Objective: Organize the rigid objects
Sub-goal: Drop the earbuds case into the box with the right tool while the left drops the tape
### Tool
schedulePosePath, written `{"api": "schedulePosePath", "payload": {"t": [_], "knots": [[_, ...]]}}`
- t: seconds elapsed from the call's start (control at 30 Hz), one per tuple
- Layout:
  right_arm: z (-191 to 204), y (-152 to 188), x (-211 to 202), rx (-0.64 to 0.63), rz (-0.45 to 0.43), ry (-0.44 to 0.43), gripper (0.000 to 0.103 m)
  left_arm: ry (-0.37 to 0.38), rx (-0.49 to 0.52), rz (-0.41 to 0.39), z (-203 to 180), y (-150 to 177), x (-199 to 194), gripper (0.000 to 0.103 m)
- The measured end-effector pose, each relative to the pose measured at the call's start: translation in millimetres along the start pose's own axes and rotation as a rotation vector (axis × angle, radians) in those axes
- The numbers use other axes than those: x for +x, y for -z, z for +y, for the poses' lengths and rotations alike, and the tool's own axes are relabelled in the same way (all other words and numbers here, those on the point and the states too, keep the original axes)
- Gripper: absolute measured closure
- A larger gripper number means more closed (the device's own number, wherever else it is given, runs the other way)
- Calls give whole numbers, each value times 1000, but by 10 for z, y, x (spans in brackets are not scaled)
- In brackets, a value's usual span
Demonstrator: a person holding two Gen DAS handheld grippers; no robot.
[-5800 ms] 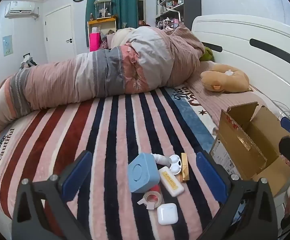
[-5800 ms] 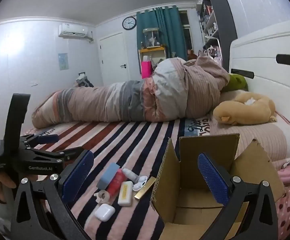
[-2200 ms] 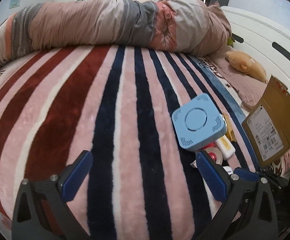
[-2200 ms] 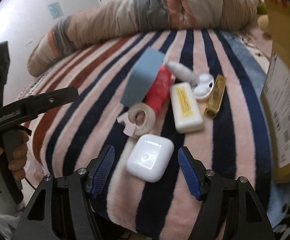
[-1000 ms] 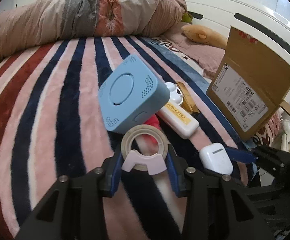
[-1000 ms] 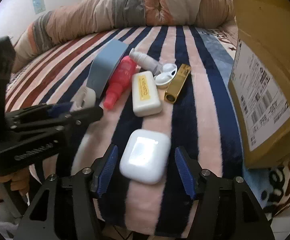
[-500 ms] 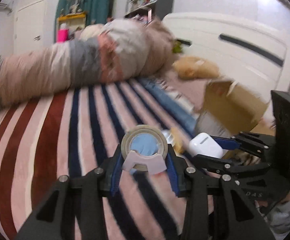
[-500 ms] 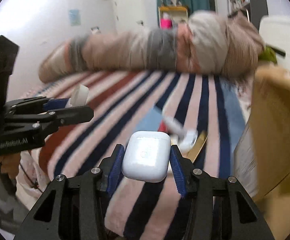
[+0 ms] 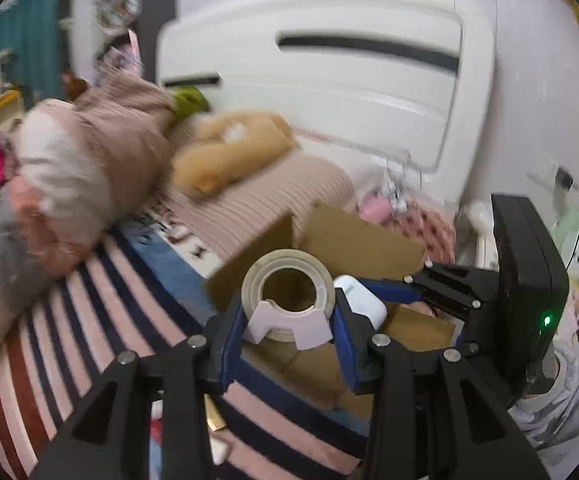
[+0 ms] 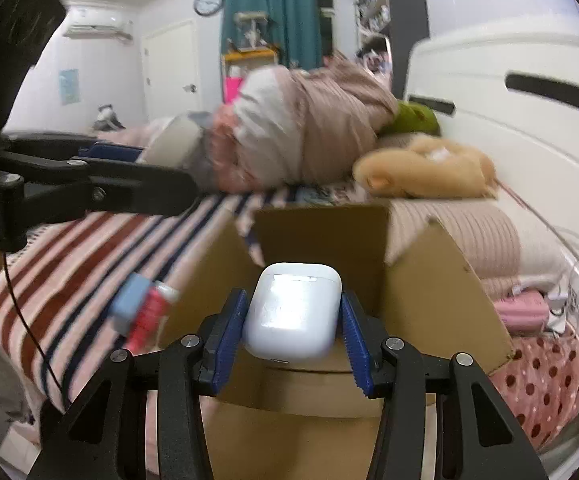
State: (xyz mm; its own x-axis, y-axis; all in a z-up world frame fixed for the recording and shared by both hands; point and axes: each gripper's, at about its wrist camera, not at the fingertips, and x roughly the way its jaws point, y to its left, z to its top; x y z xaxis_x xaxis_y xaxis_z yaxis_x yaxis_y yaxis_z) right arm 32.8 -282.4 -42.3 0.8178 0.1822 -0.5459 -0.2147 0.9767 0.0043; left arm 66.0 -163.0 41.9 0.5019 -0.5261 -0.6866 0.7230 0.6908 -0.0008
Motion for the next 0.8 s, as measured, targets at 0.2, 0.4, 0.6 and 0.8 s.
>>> {"api": "schedulePosePath", "payload": {"t": [0.2,0.4,0.6,0.8], "knots": [[-303,36,274,16,52,48,60,-20,47,140,-99,-115,593,66],[-369,113,255,27,42,47,60,-47,59,209,-66,-101,885,63],[-401,125,200,31,21,23,37,-69,52,169,-68,-79,735,43],[-238,54,32,5,-30,6,12,-91,-21,75,133,-28,258,35]]}}
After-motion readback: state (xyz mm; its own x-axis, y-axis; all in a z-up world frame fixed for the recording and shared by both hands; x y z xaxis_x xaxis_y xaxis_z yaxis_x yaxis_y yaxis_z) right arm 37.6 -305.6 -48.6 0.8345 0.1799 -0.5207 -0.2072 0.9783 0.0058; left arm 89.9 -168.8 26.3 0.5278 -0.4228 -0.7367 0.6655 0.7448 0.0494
